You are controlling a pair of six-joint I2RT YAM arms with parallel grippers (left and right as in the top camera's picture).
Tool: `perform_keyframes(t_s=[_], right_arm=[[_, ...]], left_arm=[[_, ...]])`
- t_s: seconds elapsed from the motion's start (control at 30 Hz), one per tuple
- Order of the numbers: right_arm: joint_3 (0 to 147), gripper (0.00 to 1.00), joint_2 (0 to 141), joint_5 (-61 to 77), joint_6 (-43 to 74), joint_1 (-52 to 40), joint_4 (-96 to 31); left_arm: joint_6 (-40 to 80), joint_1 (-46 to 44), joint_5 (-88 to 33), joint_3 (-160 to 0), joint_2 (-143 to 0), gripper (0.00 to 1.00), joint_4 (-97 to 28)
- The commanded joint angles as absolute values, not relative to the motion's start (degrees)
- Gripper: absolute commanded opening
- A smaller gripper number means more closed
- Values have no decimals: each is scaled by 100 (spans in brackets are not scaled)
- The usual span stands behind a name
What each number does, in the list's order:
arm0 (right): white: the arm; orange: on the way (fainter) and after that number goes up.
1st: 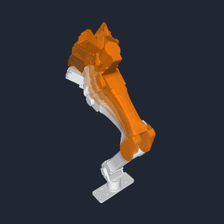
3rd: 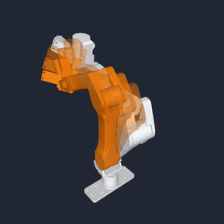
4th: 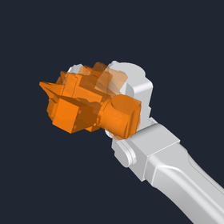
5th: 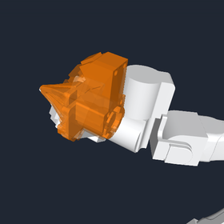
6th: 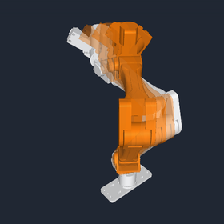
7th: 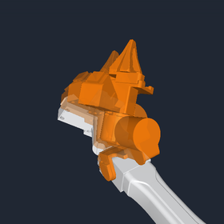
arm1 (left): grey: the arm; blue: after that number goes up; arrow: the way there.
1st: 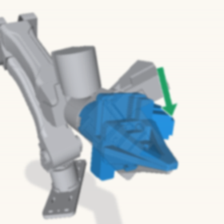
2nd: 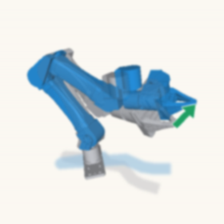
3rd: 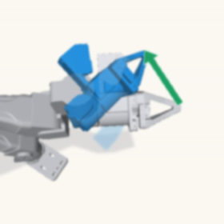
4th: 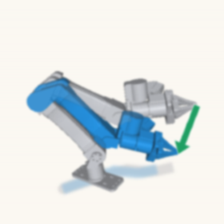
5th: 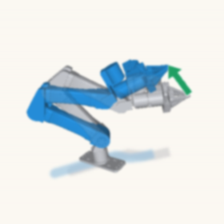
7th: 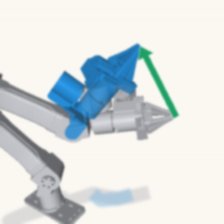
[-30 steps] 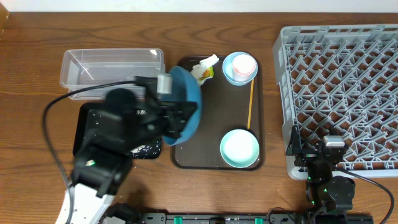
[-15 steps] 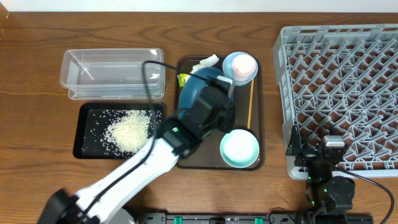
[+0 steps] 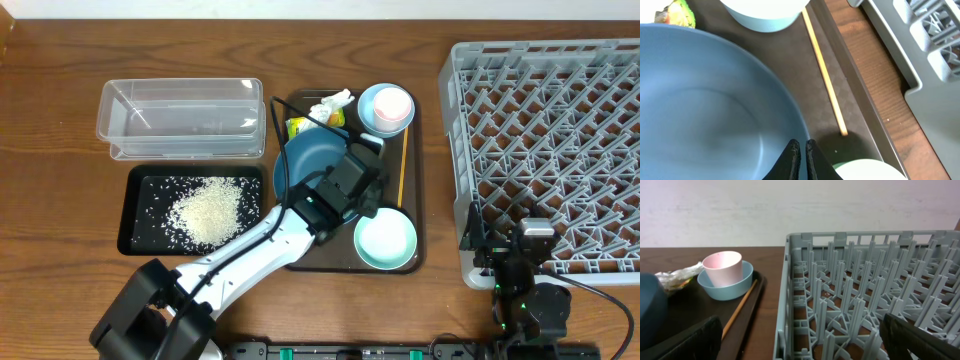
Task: Sort waste into correct bins and load items into the dishwasher rack
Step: 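Carry the empty blue bowl back and set it on the brown tray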
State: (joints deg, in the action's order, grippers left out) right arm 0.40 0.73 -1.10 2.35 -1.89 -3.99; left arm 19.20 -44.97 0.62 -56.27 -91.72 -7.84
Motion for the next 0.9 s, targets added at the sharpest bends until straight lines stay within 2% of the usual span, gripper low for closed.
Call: perform_keyframes(t_s=[0.0,0.2,0.37,0.47,0.57,0.77,0.87], right_arm=[[30,99,64,-150,274,-244,-414],[30,99,64,-148,272,-244,-414],[30,99,64,-150,274,-244,-414],[30,99,64,-150,272,-244,-414],[30,99,64,-150,274,-244,-414],[30,99,64,-148,274,-244,-414],[30,99,64,-150,274,-244,-414]], left_arm=[[1809,-4578,152,-5808,-9196,10,-895],[1831,-4661,148,-5808,-9161,16,-1092],[2174,-4670,145,-5808,-8868,17,-1275],[2169,-4670,152,-5808,-8558,36,-1400],[2165,-4670,176,-5808,-8224,49,-1507],[1997,-4670,550,-5808,-7583,66,-1420],[1962,-4665,735,-5808,-7345,66,-1326]])
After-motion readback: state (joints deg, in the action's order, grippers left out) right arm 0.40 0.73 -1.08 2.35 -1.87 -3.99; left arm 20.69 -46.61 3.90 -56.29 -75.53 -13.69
